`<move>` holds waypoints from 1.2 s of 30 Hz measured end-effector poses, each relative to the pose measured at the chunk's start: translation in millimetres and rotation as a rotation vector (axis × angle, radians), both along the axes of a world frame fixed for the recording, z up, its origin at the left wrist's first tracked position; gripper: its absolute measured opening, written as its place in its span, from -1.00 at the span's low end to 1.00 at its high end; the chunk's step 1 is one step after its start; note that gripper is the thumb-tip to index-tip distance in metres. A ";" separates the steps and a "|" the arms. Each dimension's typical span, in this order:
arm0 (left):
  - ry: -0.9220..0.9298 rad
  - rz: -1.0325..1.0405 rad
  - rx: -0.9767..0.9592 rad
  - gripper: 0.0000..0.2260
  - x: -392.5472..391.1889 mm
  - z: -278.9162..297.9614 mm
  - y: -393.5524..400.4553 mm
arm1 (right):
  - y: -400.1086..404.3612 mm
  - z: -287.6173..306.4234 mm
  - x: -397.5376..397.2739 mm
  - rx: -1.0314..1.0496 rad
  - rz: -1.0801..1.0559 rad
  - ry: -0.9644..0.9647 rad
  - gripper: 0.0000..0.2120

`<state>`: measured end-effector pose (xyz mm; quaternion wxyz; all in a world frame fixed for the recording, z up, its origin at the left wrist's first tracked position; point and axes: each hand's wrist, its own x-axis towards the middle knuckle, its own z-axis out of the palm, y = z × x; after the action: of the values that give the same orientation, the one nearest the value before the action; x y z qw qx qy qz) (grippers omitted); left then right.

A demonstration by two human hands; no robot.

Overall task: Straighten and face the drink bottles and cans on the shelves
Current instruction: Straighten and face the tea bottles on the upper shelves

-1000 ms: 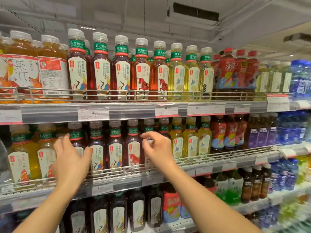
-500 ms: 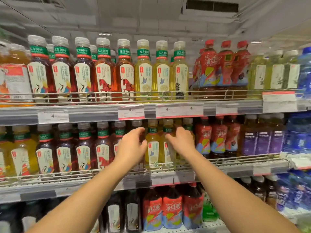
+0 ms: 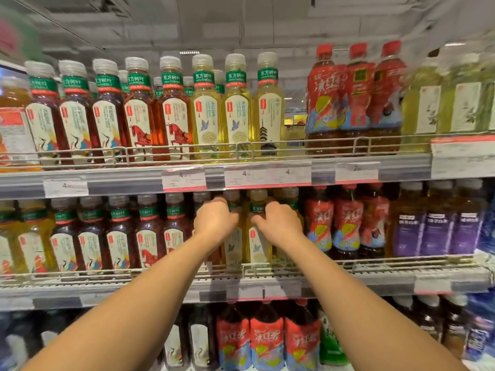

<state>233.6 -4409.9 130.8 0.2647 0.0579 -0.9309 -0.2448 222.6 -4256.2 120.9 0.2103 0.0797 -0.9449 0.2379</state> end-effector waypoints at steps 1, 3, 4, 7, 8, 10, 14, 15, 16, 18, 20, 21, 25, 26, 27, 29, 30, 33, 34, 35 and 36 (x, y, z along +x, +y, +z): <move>-0.004 -0.008 -0.018 -0.81 0.3 0.7 -1.7 | 0.1 1.3 -0.2 0.013 0.014 -0.015 -0.68; -0.004 -0.018 -0.047 -0.79 1.4 1.2 -5.4 | 0.2 1.6 -0.4 0.006 0.032 -0.044 -0.67; -0.001 -0.019 -0.059 -0.78 1.8 0.4 -7.4 | 0.1 0.8 0.4 -0.015 0.037 -0.048 -0.66; 0.020 -0.029 -0.068 -0.77 2.6 -2.2 -9.1 | 4.0 -5.9 4.6 -0.176 0.103 -0.037 -0.67; 0.021 -0.025 -0.064 -0.76 2.6 -2.9 -8.7 | 6.8 -8.9 9.1 -0.242 0.124 -0.011 -0.66; 0.016 -0.009 -0.063 -0.74 3.0 -4.8 -7.1 | 14.8 -16.0 17.5 -0.334 0.106 0.167 -0.59; 0.019 -0.012 -0.067 -0.73 1.4 -8.3 -5.5 | 37.0 -15.9 25.1 -0.394 -0.104 0.470 -0.74; 0.023 -0.011 -0.067 -0.73 1.7 -8.6 -5.5 | 39.7 -13.3 22.3 -0.335 -0.145 0.421 -0.75; 0.025 -0.006 -0.069 -0.72 2.0 -8.9 -5.5 | 39.8 -11.3 19.0 -0.246 -0.178 0.346 -0.74; 0.031 0.003 -0.070 -0.72 3.1 -9.2 -4.8 | 36.2 -7.0 14.1 -0.103 -0.222 0.206 -0.71; 0.035 0.005 -0.068 -0.73 3.7 -9.4 -3.6 | 32.2 -3.4 10.9 -0.067 -0.233 0.152 -0.74; 0.036 0.009 -0.069 -0.72 3.9 -9.2 -3.3 | 31.0 -1.8 8.7 -0.060 -0.249 0.139 -0.77; 0.040 0.010 -0.085 -0.71 5.2 -10.0 -3.1 | 26.4 3.5 4.3 -0.007 -0.286 0.082 -0.83; 0.043 0.010 -0.090 -0.71 5.9 -10.1 -2.7 | 25.5 5.5 3.7 0.012 -0.286 0.061 -0.87; 0.045 0.009 -0.094 -0.71 6.3 -10.0 -2.4 | 25.2 8.1 3.1 0.040 -0.279 0.036 -0.89; 0.041 0.005 -0.107 -0.71 7.2 -8.6 -3.2 | 28.0 12.8 1.6 0.065 -0.232 0.013 -0.89; 0.033 0.002 -0.117 -0.71 7.7 -7.1 -4.0 | 30.8 14.1 0.8 0.051 -0.200 0.011 -0.91; 0.008 -0.014 -0.138 -0.69 8.1 -4.3 -6.0 | 38.2 12.0 -2.2 -0.020 -0.138 0.034 -0.85; 0.006 -0.017 -0.138 -0.69 9.1 -3.6 -5.5 | 39.8 10.2 -2.7 -0.036 -0.122 0.038 -0.82; 0.007 -0.020 -0.132 -0.69 10.0 -3.5 -4.8 | 41.2 8.4 -4.1 -0.047 -0.108 0.037 -0.79; 0.005 -0.019 -0.119 -0.70 10.7 -3.9 -3.9 | 41.8 7.7 -3.8 -0.055 -0.099 0.032 -0.76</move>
<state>244.4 -4413.8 127.0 0.2677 0.0326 -0.9437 -0.1914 218.7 -4214.3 128.5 0.2391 0.0311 -0.9373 0.2517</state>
